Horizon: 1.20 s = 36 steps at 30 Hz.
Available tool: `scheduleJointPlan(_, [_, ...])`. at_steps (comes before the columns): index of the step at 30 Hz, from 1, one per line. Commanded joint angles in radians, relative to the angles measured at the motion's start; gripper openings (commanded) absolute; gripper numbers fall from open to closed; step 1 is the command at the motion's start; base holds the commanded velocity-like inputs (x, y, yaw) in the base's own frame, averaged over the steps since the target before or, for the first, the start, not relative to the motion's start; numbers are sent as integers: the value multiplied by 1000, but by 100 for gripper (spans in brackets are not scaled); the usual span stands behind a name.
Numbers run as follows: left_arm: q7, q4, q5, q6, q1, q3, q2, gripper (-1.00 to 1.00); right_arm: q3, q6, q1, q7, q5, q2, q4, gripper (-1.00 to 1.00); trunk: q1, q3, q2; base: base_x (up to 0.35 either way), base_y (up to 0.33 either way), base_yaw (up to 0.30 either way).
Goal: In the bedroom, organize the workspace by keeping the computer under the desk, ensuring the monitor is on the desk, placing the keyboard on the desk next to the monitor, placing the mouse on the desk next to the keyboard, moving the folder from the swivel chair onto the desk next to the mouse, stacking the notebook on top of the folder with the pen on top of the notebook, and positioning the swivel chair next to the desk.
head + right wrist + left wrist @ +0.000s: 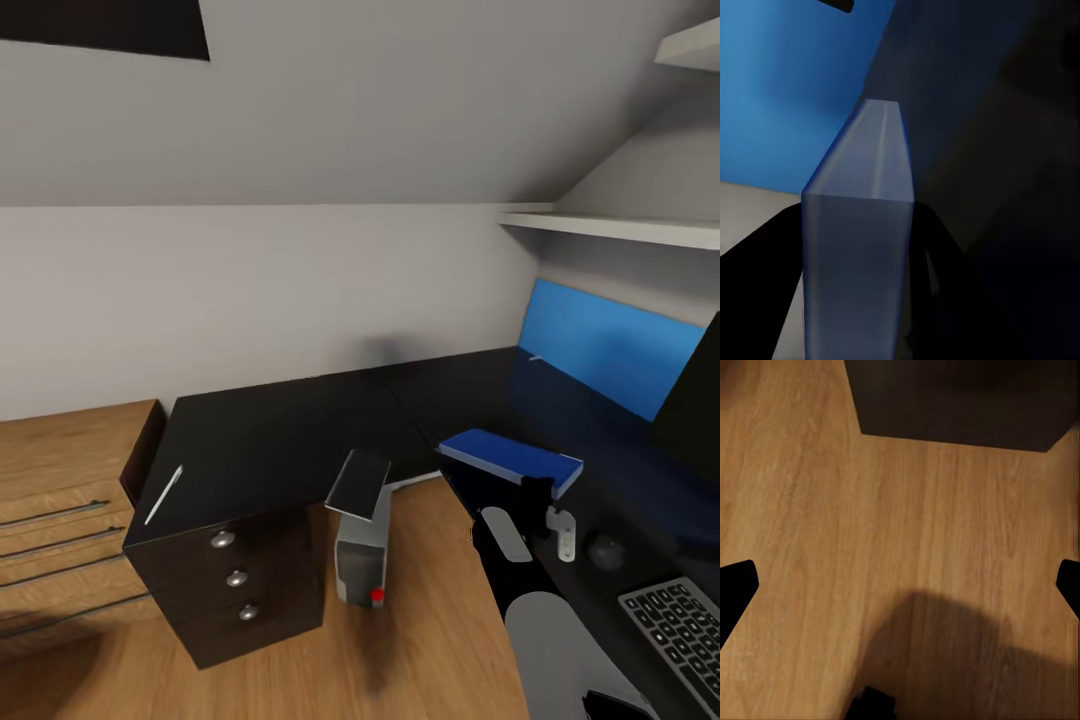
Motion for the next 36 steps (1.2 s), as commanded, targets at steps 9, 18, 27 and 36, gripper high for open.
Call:
scheduleJointPlan(9, [0,0,5,-3,0,1,0,100,-2,0,-1,-6,3,2,-3,-100,0,-3,-1,0,0,-124])
scheduleJointPlan(18, [0,-1,7,-4,0,3,0,100,-3,0,-1,-8,2,2,-6,-100,0,-3,-1,0,0,-4])
scheduleJointPlan(27, [6,0,13,-4,0,10,6,100,-3,-4,-1,-6,3,3,-7,-100,0,-3,-1,0,0,0])
scheduleJointPlan(36, [6,0,13,-3,0,9,4,100,-2,-2,-1,-6,5,2,-8,-100,0,-3,-1,0,0,0])
